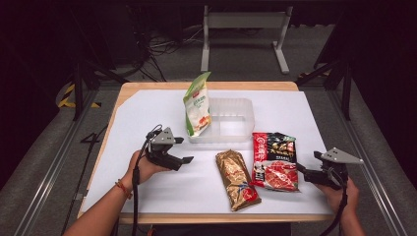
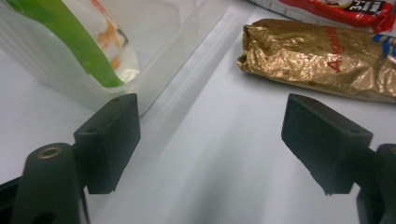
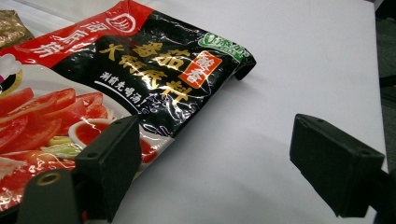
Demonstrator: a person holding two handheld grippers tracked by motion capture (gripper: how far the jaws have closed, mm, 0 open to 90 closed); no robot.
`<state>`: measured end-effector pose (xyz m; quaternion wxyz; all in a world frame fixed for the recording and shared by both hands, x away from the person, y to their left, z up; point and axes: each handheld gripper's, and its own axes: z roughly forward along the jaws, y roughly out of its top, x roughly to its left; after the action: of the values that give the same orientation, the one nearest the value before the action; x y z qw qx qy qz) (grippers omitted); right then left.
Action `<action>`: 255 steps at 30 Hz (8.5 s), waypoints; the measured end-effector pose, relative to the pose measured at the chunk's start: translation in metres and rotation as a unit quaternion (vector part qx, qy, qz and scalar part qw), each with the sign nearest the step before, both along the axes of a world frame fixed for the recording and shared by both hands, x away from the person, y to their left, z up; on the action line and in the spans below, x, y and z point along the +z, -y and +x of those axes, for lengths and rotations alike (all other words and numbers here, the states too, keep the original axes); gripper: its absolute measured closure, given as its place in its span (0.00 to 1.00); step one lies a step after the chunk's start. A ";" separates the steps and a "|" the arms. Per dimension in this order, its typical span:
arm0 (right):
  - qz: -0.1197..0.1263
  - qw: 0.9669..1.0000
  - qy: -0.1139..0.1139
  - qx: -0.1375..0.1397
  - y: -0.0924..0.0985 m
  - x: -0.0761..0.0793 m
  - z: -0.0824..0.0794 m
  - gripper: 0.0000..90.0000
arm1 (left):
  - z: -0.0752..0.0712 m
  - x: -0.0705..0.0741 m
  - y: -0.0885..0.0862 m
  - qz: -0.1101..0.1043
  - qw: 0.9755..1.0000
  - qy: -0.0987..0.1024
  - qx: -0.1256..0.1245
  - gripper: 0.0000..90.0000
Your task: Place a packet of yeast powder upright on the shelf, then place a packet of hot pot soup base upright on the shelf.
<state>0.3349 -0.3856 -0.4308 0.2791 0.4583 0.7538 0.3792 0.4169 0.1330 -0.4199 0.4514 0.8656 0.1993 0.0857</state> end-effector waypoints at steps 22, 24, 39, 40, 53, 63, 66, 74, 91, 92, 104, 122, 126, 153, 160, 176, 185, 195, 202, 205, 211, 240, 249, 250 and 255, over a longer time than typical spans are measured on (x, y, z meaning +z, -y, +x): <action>-0.008 1.000 0.007 0.018 -0.003 0.001 -0.003 0.19 | 0.002 -0.010 0.022 -0.029 0.999 -0.030 -0.028 0.20; 0.000 1.000 0.011 0.020 -0.003 0.002 -0.004 0.19 | 0.002 -0.010 0.027 -0.030 0.999 -0.031 -0.031 0.20; 0.011 0.998 0.053 0.033 -0.002 0.009 -0.010 0.21 | 0.011 -0.014 0.073 -0.017 0.998 0.004 -0.055 0.19; 0.010 0.998 0.051 0.032 -0.002 0.009 -0.010 0.20 | 0.014 -0.016 0.076 -0.024 0.998 -0.010 -0.059 0.19; 0.006 0.999 0.042 0.025 -0.001 0.007 -0.008 0.20 | 0.028 -0.030 0.115 0.008 0.992 -0.082 -0.093 0.18; -0.004 0.999 0.033 0.027 -0.005 0.006 -0.006 0.20 | 0.028 -0.031 0.119 0.004 0.982 -0.142 -0.122 0.38; -0.004 0.999 0.031 0.028 -0.005 0.005 -0.006 0.20 | 0.029 -0.031 0.114 -0.012 0.984 -0.140 -0.110 0.56; -0.004 0.999 0.034 0.029 -0.004 0.006 -0.006 0.20 | 0.023 -0.029 0.108 -0.040 0.989 -0.114 -0.088 0.88; -0.008 0.999 0.042 0.028 -0.004 0.007 -0.007 0.20 | 0.000 0.022 0.078 -0.148 0.984 -0.064 -0.071 0.93; -0.008 0.999 0.042 0.028 -0.004 0.007 -0.007 0.20 | -0.002 0.026 0.076 -0.152 0.984 -0.057 -0.067 0.93; -0.008 0.999 0.040 0.028 -0.003 0.007 -0.007 0.20 | -0.017 0.062 0.051 -0.209 0.976 -0.011 -0.068 0.95; -0.008 0.999 0.044 0.026 -0.002 0.007 -0.007 0.19 | -0.013 0.089 0.022 -0.270 0.962 0.023 -0.005 0.96; -0.008 0.999 0.043 0.026 -0.003 0.007 -0.008 0.19 | -0.006 0.100 0.017 -0.285 0.958 0.032 0.022 0.96; -0.008 0.999 0.038 0.021 0.001 0.005 -0.007 0.19 | 0.060 0.119 0.048 -0.219 0.956 0.064 0.183 0.96; -0.007 0.999 0.035 0.022 0.001 0.004 -0.007 0.19 | 0.055 0.118 0.033 -0.243 0.950 0.054 0.188 0.96; -0.012 0.999 0.030 0.025 0.000 0.003 -0.006 0.19 | 0.064 0.126 0.092 -0.218 0.960 0.061 0.168 0.95; -0.013 0.999 0.024 0.026 0.000 0.002 -0.005 0.18 | 0.072 0.126 0.088 -0.224 0.955 0.051 0.188 0.94; -0.013 0.999 0.020 0.025 -0.001 0.001 -0.005 0.18 | 0.064 0.113 0.060 -0.231 0.936 0.081 0.251 0.94; -0.017 0.999 0.017 0.027 -0.002 0.000 -0.004 0.18 | 0.060 0.110 0.052 -0.232 0.933 0.084 0.262 0.95; -0.018 0.999 0.019 0.028 -0.003 0.001 -0.005 0.18 | 0.056 0.111 0.055 -0.224 0.934 0.095 0.263 0.95; -0.018 0.999 0.015 0.027 -0.002 0.000 -0.004 0.18 | 0.052 0.110 0.063 -0.225 0.937 0.093 0.249 0.94; -0.022 0.999 0.017 0.031 -0.005 0.001 -0.005 0.18 | 0.063 0.078 0.104 -0.156 0.970 0.078 0.169 0.72; -0.022 0.999 0.016 0.030 -0.004 0.000 -0.005 0.18 | 0.059 0.031 0.096 -0.091 0.989 0.054 0.103 0.84; -0.022 0.999 0.016 0.031 -0.005 0.000 -0.005 0.18 | 0.059 0.028 0.097 -0.075 0.990 0.064 0.102 0.85; -0.024 0.999 0.015 0.031 -0.005 0.000 -0.005 0.18 | 0.057 0.014 0.103 -0.030 0.994 0.061 0.087 0.89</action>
<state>0.3303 -0.3806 -0.4307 0.2895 0.4222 0.7719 0.3768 0.4743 0.0296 -0.4055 0.4794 0.8240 0.2486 0.1713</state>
